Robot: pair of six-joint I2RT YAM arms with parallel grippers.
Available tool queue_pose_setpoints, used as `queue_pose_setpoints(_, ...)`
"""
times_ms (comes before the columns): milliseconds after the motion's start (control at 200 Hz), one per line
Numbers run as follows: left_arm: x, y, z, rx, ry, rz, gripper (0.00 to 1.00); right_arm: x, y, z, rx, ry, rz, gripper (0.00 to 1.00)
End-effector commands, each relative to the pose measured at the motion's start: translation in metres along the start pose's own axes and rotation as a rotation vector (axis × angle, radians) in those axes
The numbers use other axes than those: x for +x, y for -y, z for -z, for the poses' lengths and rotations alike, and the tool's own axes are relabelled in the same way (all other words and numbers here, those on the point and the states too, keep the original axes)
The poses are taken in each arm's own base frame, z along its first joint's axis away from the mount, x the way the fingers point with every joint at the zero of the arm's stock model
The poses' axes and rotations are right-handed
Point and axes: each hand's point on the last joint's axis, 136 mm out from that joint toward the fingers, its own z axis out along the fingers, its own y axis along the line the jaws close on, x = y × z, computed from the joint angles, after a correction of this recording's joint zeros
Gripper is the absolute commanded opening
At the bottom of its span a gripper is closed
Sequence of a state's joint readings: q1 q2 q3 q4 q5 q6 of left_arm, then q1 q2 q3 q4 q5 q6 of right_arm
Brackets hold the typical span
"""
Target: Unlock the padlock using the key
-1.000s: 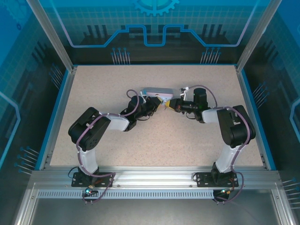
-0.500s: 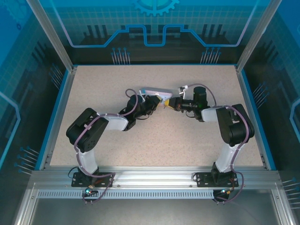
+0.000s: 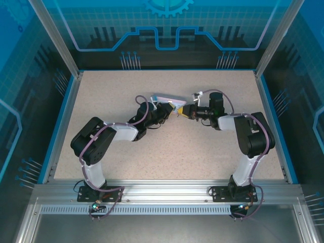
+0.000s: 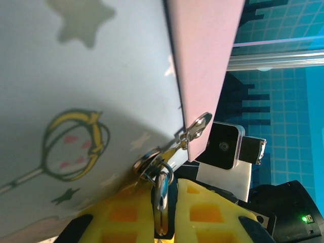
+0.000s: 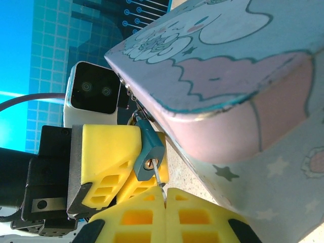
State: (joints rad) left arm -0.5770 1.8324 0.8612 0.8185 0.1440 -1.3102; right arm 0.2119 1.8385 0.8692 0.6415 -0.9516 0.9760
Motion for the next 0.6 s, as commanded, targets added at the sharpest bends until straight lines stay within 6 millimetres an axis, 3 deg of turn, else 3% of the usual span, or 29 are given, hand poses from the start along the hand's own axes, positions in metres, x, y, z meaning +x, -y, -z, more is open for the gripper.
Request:
queue_pose_setpoints(0, 0.117, 0.006, 0.009, 0.039, -0.477, -0.026, 0.0, -0.032, -0.078, -0.004, -0.102, 0.043, 0.281, 0.0)
queue_pose_setpoints(595, 0.117, -0.015, 0.0, -0.037, -0.475, 0.028, 0.0, -0.033, -0.085, 0.005, -0.072, 0.031, 0.318, 0.0)
